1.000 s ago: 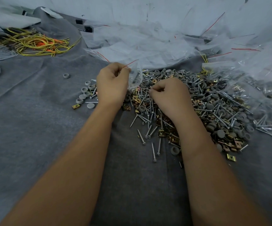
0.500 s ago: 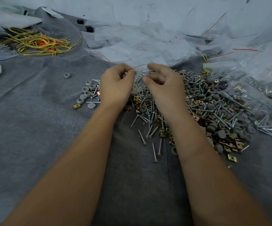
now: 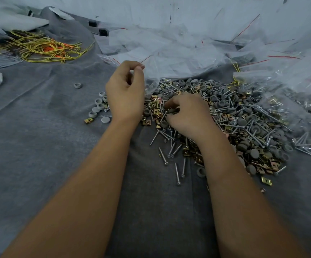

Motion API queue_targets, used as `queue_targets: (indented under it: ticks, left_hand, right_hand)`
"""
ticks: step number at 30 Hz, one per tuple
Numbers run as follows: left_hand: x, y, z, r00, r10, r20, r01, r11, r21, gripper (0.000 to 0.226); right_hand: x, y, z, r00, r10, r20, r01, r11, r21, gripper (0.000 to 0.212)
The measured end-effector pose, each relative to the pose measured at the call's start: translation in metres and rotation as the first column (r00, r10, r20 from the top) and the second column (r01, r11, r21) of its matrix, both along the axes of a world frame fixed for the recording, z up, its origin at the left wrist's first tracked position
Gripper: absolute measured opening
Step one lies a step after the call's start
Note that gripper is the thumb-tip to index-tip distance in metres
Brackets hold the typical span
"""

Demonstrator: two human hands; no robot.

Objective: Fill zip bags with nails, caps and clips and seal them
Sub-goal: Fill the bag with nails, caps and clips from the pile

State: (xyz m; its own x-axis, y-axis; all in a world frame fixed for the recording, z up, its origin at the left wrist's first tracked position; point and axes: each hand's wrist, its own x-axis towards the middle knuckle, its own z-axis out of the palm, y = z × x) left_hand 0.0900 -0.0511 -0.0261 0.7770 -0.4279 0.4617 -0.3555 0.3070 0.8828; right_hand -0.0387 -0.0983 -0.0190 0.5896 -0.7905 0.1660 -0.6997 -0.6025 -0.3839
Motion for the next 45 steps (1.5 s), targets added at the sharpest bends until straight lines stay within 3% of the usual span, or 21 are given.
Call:
queue_targets:
  ticks: [4, 13, 18, 23, 31, 36, 41, 45]
  left_hand:
    - [0.000, -0.001, -0.003, 0.999, -0.031, 0.009, 0.031, 0.999, 0.044, 0.016]
    - [0.001, -0.003, -0.005, 0.998, -0.055, 0.015, 0.054, 0.994, 0.092, 0.018]
    - [0.002, -0.003, -0.006, 0.998, -0.066, 0.017, 0.064, 0.993, 0.101, 0.016]
    - [0.001, -0.003, -0.007, 0.997, -0.075, 0.021, 0.072, 0.990, 0.119, 0.016]
    - [0.002, -0.003, -0.005, 0.997, -0.072, 0.004, 0.071, 0.989, 0.132, 0.016]
    - [-0.002, 0.000, -0.003, 0.992, -0.122, 0.044, 0.114, 0.981, 0.156, 0.016]
    - [-0.006, 0.001, 0.002, 0.974, -0.193, 0.117, 0.167, 0.964, 0.205, 0.015]
    - [-0.008, 0.003, 0.004, 0.970, -0.236, 0.063, 0.221, 0.958, 0.182, 0.019]
  right_hand:
    - [-0.003, -0.002, 0.000, 0.998, -0.003, 0.055, 0.006, 0.999, -0.053, 0.023]
    - [-0.007, 0.001, 0.004, 1.000, -0.021, -0.018, 0.017, 0.986, -0.166, 0.004]
    - [-0.008, 0.002, 0.007, 0.994, 0.008, -0.105, -0.022, 0.992, -0.128, 0.025]
    - [-0.006, 0.002, 0.007, 0.997, 0.001, -0.078, -0.013, 0.989, -0.148, 0.019]
    - [-0.006, -0.004, 0.005, 0.960, -0.042, 0.278, 0.105, 0.970, -0.217, 0.015]
    - [-0.002, 0.001, 0.008, 0.825, 0.092, 0.558, 0.040, 0.975, -0.220, 0.011]
    - [0.005, 0.004, 0.004, 0.843, 0.162, 0.514, -0.058, 0.975, -0.212, 0.030]
    - [0.002, 0.003, 0.005, 0.733, 0.102, 0.673, 0.020, 0.985, -0.171, 0.042]
